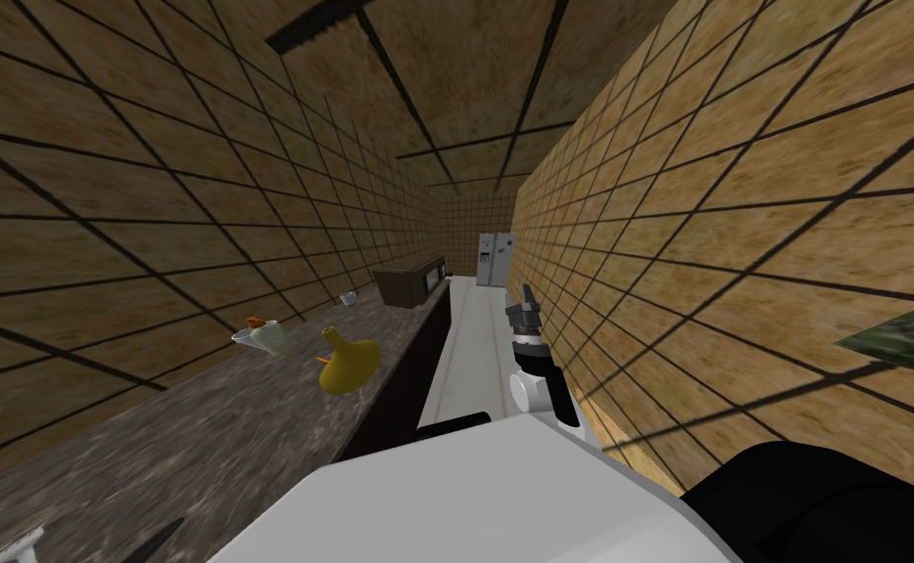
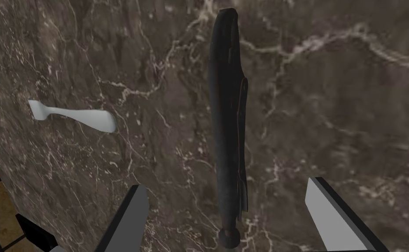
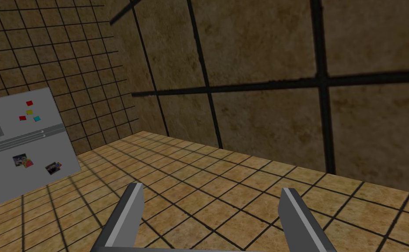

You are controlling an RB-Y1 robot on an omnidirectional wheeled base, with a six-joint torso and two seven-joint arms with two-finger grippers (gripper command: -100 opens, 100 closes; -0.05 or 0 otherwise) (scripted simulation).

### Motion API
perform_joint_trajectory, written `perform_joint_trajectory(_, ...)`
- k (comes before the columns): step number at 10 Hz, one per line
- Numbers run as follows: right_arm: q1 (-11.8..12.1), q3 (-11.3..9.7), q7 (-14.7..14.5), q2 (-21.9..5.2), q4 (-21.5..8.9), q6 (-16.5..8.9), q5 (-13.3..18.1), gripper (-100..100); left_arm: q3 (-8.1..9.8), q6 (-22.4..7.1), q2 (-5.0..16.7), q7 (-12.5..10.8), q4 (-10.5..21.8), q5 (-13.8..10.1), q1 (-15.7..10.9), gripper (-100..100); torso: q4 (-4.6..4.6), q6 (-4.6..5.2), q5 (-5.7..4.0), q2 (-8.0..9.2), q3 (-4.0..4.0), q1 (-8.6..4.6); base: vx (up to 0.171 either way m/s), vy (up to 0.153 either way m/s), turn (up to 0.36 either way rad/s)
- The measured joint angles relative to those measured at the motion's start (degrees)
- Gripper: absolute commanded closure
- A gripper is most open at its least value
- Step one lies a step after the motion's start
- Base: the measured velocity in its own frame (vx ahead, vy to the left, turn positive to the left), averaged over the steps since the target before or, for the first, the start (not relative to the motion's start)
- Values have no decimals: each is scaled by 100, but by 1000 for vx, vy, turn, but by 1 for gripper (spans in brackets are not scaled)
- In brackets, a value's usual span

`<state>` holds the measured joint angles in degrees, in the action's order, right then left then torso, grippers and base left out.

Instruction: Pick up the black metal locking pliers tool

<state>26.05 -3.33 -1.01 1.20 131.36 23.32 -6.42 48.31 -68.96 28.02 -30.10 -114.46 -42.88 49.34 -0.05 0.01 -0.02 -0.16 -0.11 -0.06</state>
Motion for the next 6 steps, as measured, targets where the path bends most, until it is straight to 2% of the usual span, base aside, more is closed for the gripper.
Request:
perform_joint_trajectory(1, 0, 0, 0, 0, 0, 0, 0, 0, 8, -24, 5, -5, 4, -8, 4, 0, 2, 0, 1, 8, 4, 2, 0, 0, 0)
perform_joint_trajectory(2, 0, 0, 0, 0, 0, 0, 0, 0, 7, -21, 5, -4, 4, -7, 3, -100, 3, 0, 1, 15, 9, 4, 32, -15, 30)
perform_joint_trajectory(6, 0, 0, 0, 0, 0, 0, 0, 0, 191, 98, 58, 521, 529, -204, -142, -100, 1, 0, -1, 4, 2, -5, 53, -36, 34)
